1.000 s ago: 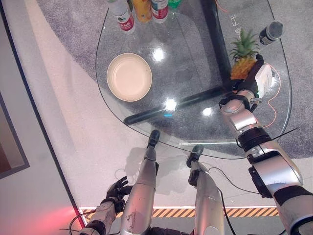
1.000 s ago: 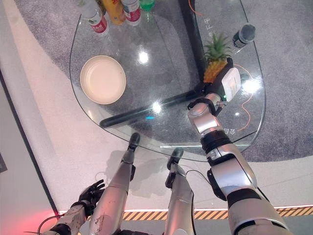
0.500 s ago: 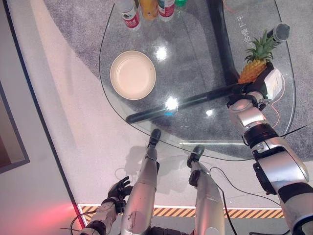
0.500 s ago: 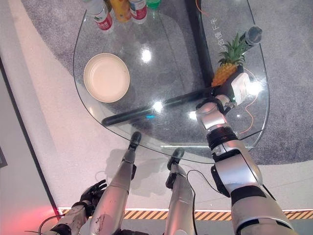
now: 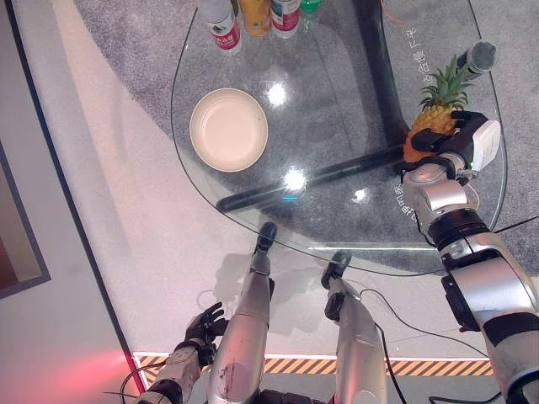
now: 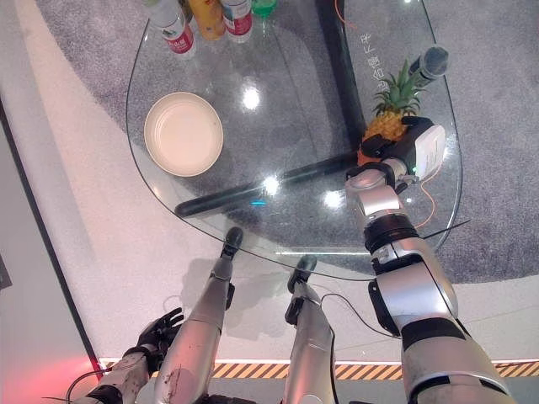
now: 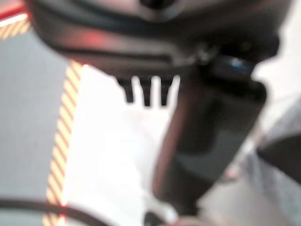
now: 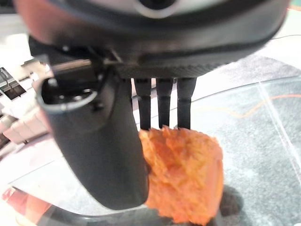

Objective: Pick up the fruit to the plate

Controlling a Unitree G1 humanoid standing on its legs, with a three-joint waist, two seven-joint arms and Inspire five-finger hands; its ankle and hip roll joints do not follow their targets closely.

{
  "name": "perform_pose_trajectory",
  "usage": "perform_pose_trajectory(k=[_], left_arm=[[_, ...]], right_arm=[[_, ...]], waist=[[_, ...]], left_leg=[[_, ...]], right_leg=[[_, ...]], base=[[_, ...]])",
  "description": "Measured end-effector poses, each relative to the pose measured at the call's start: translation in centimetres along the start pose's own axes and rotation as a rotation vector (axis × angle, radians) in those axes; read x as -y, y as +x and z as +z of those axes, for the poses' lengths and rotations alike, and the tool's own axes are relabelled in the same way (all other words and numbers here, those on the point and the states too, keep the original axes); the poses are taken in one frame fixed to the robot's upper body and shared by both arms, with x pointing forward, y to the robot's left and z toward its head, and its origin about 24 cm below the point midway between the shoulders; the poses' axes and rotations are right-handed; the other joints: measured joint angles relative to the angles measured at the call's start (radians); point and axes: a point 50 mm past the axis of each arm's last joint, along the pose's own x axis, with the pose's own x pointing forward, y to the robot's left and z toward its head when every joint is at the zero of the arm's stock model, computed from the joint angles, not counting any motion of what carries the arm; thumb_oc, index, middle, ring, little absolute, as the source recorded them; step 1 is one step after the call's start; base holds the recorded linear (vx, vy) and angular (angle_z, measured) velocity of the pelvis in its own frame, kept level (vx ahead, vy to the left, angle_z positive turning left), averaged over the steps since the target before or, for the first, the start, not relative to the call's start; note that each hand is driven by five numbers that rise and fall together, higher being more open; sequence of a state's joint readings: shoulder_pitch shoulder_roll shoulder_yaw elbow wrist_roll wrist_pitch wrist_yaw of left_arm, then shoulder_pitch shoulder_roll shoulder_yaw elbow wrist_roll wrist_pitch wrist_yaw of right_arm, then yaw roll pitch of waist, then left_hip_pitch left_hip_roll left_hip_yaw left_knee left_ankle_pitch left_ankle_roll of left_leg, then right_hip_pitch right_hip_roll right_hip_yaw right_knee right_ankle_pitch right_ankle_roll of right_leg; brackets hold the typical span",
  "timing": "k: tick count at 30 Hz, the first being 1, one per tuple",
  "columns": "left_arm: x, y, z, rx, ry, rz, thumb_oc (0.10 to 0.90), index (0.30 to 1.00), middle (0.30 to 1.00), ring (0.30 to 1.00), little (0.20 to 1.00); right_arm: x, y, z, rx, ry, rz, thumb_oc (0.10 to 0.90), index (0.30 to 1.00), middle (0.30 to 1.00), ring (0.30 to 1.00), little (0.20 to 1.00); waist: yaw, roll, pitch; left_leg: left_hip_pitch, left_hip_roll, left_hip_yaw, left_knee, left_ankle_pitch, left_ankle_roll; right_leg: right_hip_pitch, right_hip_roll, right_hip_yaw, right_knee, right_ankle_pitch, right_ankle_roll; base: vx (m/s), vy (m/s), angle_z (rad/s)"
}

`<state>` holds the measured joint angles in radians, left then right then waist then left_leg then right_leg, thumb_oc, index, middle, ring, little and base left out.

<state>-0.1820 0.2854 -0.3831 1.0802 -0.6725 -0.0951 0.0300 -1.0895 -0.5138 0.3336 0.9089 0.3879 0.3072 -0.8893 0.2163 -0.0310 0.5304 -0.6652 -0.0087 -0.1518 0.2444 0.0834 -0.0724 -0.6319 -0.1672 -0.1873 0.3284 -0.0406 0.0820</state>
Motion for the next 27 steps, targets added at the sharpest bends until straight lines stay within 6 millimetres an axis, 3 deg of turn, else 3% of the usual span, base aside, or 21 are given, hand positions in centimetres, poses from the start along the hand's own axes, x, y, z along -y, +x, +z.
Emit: perform_pose_trajectory(k=[19, 20, 21, 23, 27], left_arm=[[0.0, -0.02, -0.07, 0.0, -0.017, 0.001, 0.8, 0.9, 0.9, 0.9, 0.9], [0.0, -0.02, -0.08, 0.0, -0.017, 0.001, 0.8, 0.9, 0.9, 0.9, 0.9], [0.0, -0.02, -0.08, 0.0, -0.016, 0.001, 0.8, 0.9, 0.9, 0.9, 0.9], [0.0, -0.02, -0.09, 0.0, -0.016, 0.001, 0.8, 0.9, 0.9, 0.9, 0.9], [-0.04, -0.04, -0.14, -0.001, -0.016, 0.003, 0.8, 0.9, 0.9, 0.9, 0.9]], right_arm=[[-0.09, -0.21, -0.51, -0.001, 0.035, 0.002, 0.1, 0.3, 0.3, 0.3, 0.2], [-0.1, -0.23, -0.56, 0.0, 0.035, 0.003, 0.163, 0.354, 0.354, 0.354, 0.263], [-0.11, -0.27, -0.63, 0.002, 0.036, 0.004, 0.328, 0.495, 0.495, 0.495, 0.428], [-0.16, -0.41, -0.72, 0.009, 0.04, 0.01, 0.8, 0.9, 0.9, 0.9, 0.9], [-0.46, -0.94, -0.35, 0.037, 0.064, 0.042, 0.8, 0.9, 0.9, 0.9, 0.9]], waist=[[-0.004, 0.0, 0.0], [-0.004, 0.0, 0.0], [-0.004, 0.0, 0.0], [-0.005, 0.0, 0.0], [-0.008, 0.0, 0.0]], left_leg=[[0.0, 0.0, 0.001, 0.0, 0.0, 0.0], [0.001, 0.0, 0.001, 0.0, 0.0, 0.0], [0.001, 0.0, 0.001, 0.0, 0.0, 0.0], [0.002, 0.0, 0.001, 0.0, 0.0, 0.001], [0.004, 0.0, 0.003, 0.0, 0.001, 0.001]], right_leg=[[0.0, 0.0, 0.001, -0.001, 0.001, 0.0], [0.001, 0.0, 0.001, -0.001, 0.001, -0.001], [0.001, 0.0, 0.001, -0.001, 0.001, -0.001], [0.001, 0.0, 0.001, -0.001, 0.001, -0.001], [0.003, 0.001, 0.003, -0.002, 0.002, -0.001]], base=[[0.0, 0.0, 0.0], [0.0, 0.0, 0.0], [0.0, 0.0, 0.0], [0.0, 0.0, 0.0], [0.0, 0.0, 0.0]])
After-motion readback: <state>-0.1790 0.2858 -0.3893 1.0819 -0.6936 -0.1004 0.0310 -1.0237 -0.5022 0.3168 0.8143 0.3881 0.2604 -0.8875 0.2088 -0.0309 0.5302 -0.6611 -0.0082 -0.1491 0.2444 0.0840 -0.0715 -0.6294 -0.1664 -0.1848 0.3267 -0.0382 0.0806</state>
